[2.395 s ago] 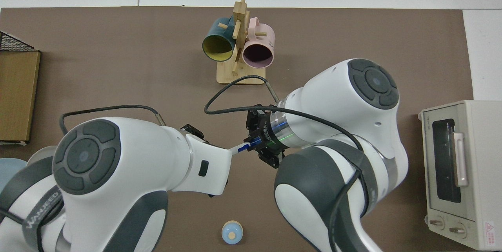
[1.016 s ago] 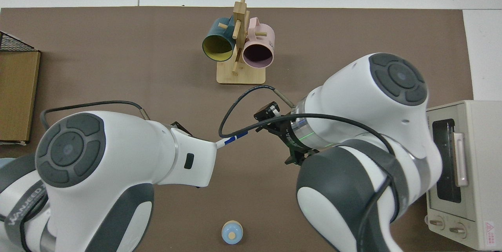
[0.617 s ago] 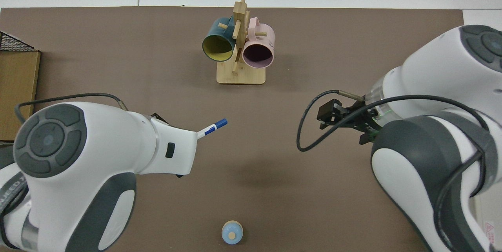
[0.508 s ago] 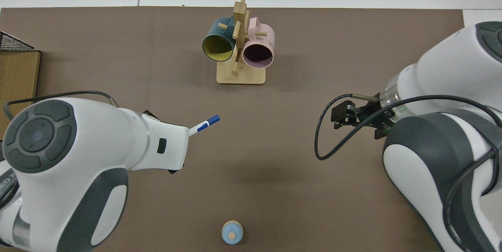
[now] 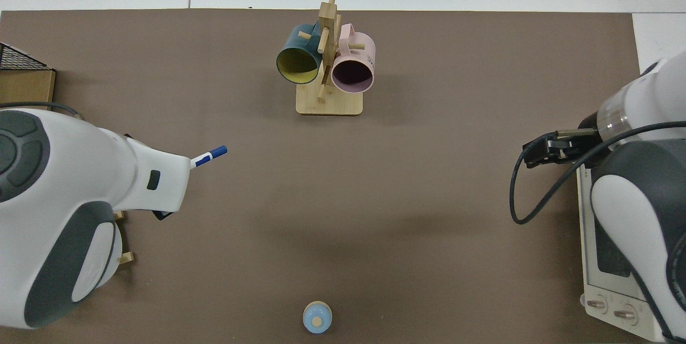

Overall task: Put markers into pen holder
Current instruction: 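Carry the marker outward with the left gripper while the right gripper retracts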

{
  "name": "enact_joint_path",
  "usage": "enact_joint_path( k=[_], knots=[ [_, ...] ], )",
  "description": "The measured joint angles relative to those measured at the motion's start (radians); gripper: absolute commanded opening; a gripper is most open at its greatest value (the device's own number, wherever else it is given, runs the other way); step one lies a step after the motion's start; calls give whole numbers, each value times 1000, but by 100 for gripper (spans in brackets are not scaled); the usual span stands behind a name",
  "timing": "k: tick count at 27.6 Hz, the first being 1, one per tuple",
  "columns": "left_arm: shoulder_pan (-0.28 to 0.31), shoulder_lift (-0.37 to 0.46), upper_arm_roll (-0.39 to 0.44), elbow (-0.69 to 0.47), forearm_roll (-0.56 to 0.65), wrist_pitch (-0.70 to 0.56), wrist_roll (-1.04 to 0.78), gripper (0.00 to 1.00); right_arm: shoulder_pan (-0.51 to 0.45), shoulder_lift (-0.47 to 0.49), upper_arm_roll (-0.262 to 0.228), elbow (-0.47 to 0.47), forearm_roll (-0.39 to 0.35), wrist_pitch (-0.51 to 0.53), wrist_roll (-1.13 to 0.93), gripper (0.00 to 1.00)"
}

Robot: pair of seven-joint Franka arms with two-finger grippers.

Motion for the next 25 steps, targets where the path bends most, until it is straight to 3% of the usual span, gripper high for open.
enact_joint_path(
  k=[15, 25],
  knots=[
    [133, 0, 4, 10, 375, -52, 225, 0, -37, -7, 3, 89, -8, 3, -9, 100],
    [163, 0, 5, 31, 612, -49, 318, 0, -49, -14, 2, 90, -7, 3, -9, 100]
  ],
)
